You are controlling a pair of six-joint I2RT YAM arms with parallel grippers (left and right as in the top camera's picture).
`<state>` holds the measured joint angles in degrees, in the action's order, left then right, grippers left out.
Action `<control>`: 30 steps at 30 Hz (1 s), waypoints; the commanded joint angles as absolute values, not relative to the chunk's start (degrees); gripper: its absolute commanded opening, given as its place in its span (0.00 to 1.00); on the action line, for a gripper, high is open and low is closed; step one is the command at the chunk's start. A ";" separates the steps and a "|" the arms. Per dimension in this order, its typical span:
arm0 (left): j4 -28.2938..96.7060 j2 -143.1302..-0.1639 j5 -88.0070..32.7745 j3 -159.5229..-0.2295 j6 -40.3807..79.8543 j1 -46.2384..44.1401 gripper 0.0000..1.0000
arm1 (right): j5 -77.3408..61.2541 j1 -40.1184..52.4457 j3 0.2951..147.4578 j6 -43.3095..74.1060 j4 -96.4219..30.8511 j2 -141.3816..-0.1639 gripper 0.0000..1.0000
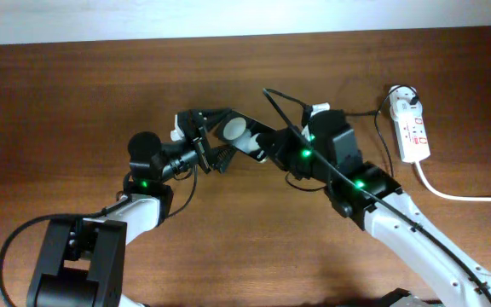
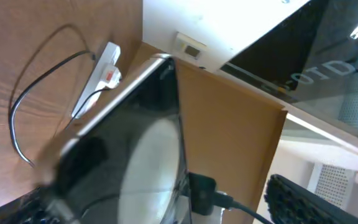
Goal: Plug charger to phone and switch on socket
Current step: 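Grasp the black USB-C cable plug with the right gripper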
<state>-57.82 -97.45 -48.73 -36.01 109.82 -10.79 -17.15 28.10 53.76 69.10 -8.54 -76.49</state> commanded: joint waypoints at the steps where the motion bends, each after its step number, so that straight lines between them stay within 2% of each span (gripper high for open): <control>1: -58.33 -97.97 -48.12 -36.47 110.41 -11.64 0.85 | -11.66 31.18 53.78 80.68 -7.49 -75.85 0.04; 5: -60.62 -97.97 -48.14 -36.47 111.90 -12.01 0.68 | -10.31 33.06 53.78 87.57 -6.59 -79.26 0.04; 7: -62.13 -97.97 -48.14 -36.47 111.90 -12.01 0.64 | -10.24 33.10 53.78 87.55 -4.97 -79.88 0.04; 8: -62.11 -97.97 -48.10 -36.47 111.90 -12.01 0.58 | -10.24 33.10 53.78 87.55 -4.19 -79.88 0.04; 10: -62.13 -97.97 -47.57 -36.47 111.90 -12.01 0.40 | -10.02 33.50 53.78 87.53 -4.05 -79.90 0.04; 15: -62.13 -97.97 -47.48 -36.47 111.90 -12.01 0.20 | -11.81 33.80 53.78 87.53 -4.16 -79.88 0.04; 18: -62.13 -97.97 -46.63 -36.47 111.87 -12.01 0.11 | -13.54 33.80 53.78 87.48 -4.36 -79.88 0.04; 21: -62.08 -97.97 -45.67 -36.47 108.75 -11.97 0.00 | -13.26 33.78 53.78 87.46 -9.82 -79.90 0.05; 22: -62.02 -97.97 -44.84 -36.47 106.63 -11.97 0.00 | -13.26 33.78 53.78 87.46 -11.49 -79.88 0.08; 25: -59.96 -97.97 -42.76 -36.47 97.80 -11.94 0.00 | -12.12 33.74 53.78 87.29 -15.29 -79.88 0.27; 27: -59.02 -97.97 -42.17 -36.84 92.27 -11.62 0.00 | -9.02 33.71 53.78 87.29 -18.87 -79.88 0.46; 28: -58.87 -97.97 -42.17 -37.85 89.17 -10.92 0.00 | -6.31 33.69 53.78 87.26 -21.52 -79.88 0.50; 30: -50.04 -97.97 -42.83 -42.39 80.07 -10.79 0.00 | -2.39 33.67 53.78 87.26 -25.89 -79.88 0.55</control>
